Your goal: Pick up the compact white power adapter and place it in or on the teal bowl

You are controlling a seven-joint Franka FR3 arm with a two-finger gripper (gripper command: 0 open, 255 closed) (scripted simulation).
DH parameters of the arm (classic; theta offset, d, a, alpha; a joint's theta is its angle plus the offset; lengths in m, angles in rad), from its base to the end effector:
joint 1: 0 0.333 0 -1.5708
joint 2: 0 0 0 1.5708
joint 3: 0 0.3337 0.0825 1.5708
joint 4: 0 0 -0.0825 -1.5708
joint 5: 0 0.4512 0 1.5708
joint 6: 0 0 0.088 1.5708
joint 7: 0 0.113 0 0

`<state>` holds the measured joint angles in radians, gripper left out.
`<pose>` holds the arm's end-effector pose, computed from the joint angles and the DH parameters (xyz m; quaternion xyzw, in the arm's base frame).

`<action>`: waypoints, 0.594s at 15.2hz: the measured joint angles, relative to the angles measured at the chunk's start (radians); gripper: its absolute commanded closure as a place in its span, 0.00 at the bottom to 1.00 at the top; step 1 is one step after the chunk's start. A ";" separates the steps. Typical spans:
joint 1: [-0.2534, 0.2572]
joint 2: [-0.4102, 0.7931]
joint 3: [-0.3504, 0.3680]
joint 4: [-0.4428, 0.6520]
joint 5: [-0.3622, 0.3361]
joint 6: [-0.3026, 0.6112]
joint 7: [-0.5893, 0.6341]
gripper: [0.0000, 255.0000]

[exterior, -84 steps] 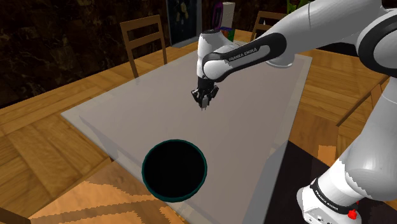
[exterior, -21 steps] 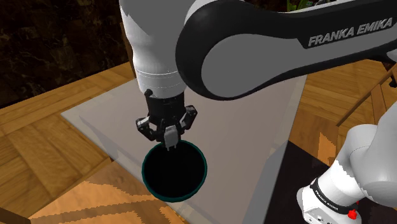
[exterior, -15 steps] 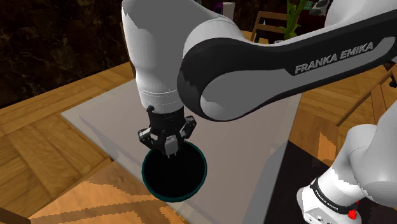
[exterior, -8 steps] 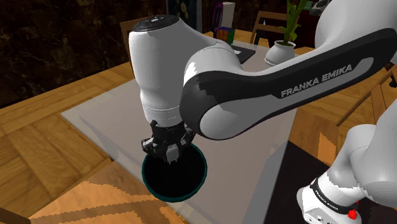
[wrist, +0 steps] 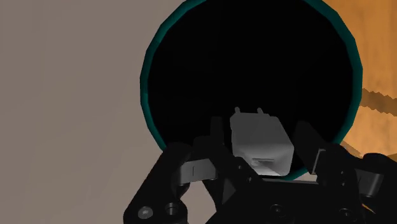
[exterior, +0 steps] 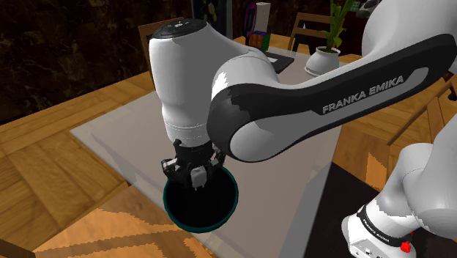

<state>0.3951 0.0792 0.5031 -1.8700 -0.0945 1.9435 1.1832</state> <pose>0.4115 0.4963 0.4619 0.9917 -0.1257 0.0227 0.0106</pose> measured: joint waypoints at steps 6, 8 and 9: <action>-0.002 -0.008 -0.001 0.006 0.005 -0.012 -0.006 0.00; 0.002 -0.006 0.003 0.062 0.005 -0.065 -0.003 0.00; 0.001 -0.013 0.003 0.086 0.009 -0.096 -0.007 0.00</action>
<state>0.3966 0.0663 0.5056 -1.7836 -0.0854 1.8475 1.1763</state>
